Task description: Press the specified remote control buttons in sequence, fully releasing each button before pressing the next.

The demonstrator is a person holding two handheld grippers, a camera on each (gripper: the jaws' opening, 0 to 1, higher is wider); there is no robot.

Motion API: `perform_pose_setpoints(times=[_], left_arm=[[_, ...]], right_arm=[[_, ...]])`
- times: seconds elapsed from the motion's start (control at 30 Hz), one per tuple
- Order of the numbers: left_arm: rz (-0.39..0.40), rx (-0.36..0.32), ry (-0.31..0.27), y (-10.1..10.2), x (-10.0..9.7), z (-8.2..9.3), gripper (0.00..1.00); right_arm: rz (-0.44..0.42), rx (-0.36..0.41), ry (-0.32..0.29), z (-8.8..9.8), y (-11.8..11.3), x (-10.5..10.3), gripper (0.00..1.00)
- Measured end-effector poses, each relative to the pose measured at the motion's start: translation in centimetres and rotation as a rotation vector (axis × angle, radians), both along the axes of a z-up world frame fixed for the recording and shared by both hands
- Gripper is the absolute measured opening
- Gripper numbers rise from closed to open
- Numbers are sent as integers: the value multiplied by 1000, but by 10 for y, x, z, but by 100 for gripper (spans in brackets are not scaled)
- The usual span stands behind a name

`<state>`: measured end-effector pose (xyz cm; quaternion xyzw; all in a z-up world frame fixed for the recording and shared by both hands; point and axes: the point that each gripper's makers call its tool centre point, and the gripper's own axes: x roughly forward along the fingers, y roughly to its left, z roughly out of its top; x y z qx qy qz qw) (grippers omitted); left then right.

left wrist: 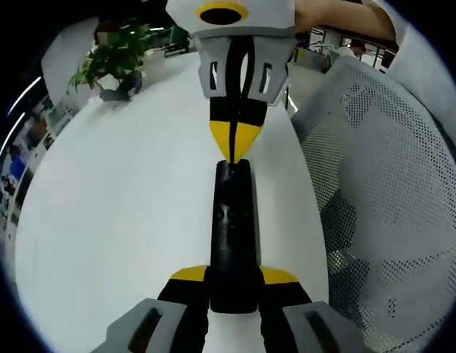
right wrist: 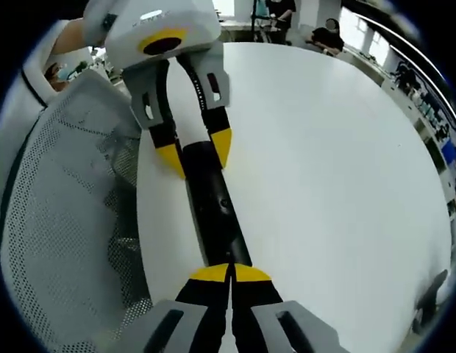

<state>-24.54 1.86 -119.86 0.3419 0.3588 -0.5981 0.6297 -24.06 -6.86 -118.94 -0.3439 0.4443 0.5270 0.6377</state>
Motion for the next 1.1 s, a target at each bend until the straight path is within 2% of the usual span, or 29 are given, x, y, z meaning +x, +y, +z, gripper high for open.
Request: perform_pose_setpoints(times=[0.17, 0.27, 0.33, 0.43, 0.47, 0.57, 0.63, 0.73, 0.8, 0.93, 1.1], left_arm=[[-14, 9, 12, -1, 1, 0, 24], [-20, 19, 7, -1, 0, 0, 25], [-20, 22, 6, -1, 0, 0, 25], [-22, 26, 7, -1, 0, 0, 25], [-22, 28, 8, -1, 0, 0, 25], [-9, 41, 12, -2, 0, 0, 25], [-10, 50, 10, -2, 0, 0, 25], [-11, 58, 10, -1, 0, 0, 25], [-12, 60, 9, -1, 0, 0, 24], [-12, 48, 9, 0, -1, 0, 24], [-7, 29, 9, 0, -1, 1, 24]], right_arm=[[36, -41, -26, -1, 1, 1, 0], [8, -34, -6, 0, -1, 2, 0], [42, -20, -10, 0, -1, 2, 0], [22, 24, 2, 1, -2, 2, 0], [27, 53, -9, 1, 0, 2, 0], [-36, 177, -51, 3, 8, 4, 0], [-44, 225, -88, 4, 7, 4, 0], [-133, 273, -77, 4, 6, 4, 0], [-134, 259, -55, 4, 5, 2, 0], [-73, 193, -86, 4, 3, 2, 0], [-20, 188, -73, 5, 13, -1, 0]])
